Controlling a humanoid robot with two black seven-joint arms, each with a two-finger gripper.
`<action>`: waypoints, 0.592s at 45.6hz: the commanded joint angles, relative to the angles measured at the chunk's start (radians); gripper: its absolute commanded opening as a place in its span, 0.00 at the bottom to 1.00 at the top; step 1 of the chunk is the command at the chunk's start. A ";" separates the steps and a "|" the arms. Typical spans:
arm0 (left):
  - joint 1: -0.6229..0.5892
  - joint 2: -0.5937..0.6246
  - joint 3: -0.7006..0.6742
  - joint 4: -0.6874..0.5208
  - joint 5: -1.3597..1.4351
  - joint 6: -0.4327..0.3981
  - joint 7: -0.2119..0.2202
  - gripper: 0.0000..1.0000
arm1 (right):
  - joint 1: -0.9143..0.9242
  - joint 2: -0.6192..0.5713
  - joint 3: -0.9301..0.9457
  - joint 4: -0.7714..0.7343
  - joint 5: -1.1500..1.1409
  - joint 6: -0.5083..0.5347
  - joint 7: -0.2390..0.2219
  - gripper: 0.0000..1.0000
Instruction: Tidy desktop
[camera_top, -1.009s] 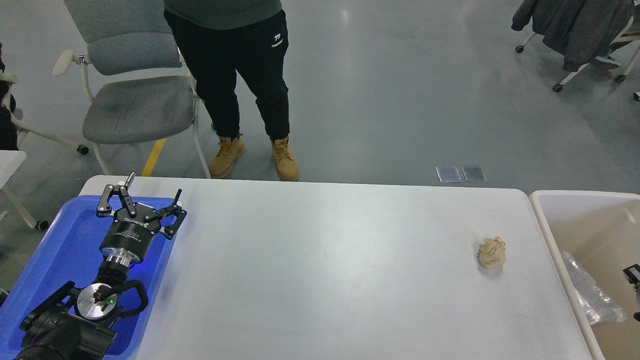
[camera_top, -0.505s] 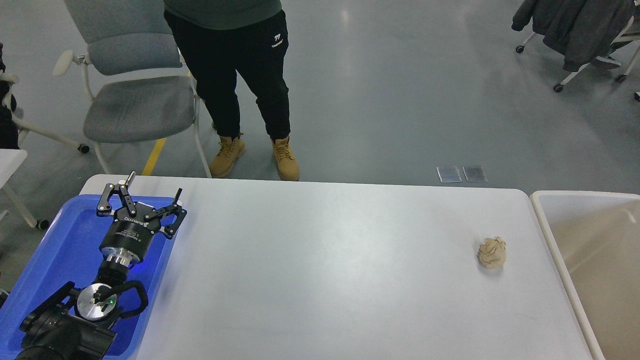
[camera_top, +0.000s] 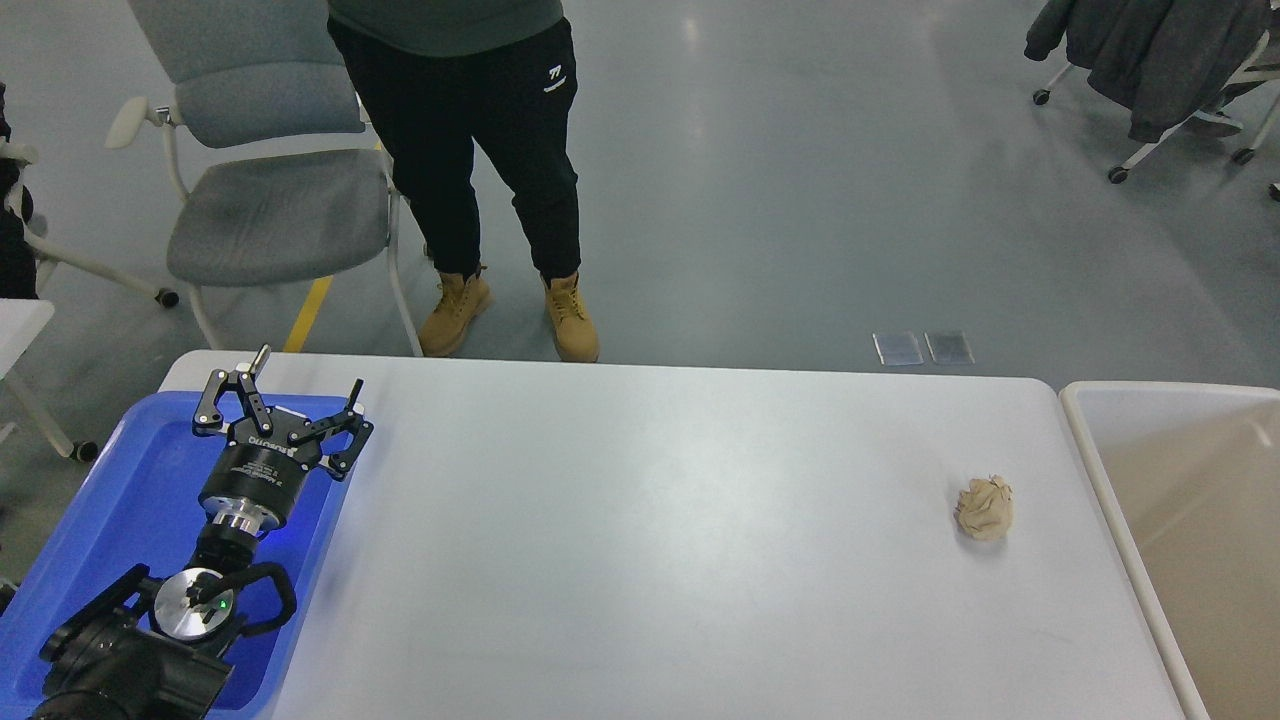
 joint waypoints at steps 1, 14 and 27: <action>0.000 0.000 0.000 0.000 0.001 0.000 0.000 1.00 | 0.196 -0.014 -0.245 0.104 -0.016 0.097 0.000 1.00; 0.000 0.000 0.000 0.000 -0.001 0.000 0.000 1.00 | 0.460 -0.050 -0.335 0.215 -0.022 0.387 0.000 1.00; 0.000 0.000 0.000 0.002 0.001 0.000 0.000 1.00 | 0.675 -0.010 -0.502 0.351 -0.037 0.551 0.000 1.00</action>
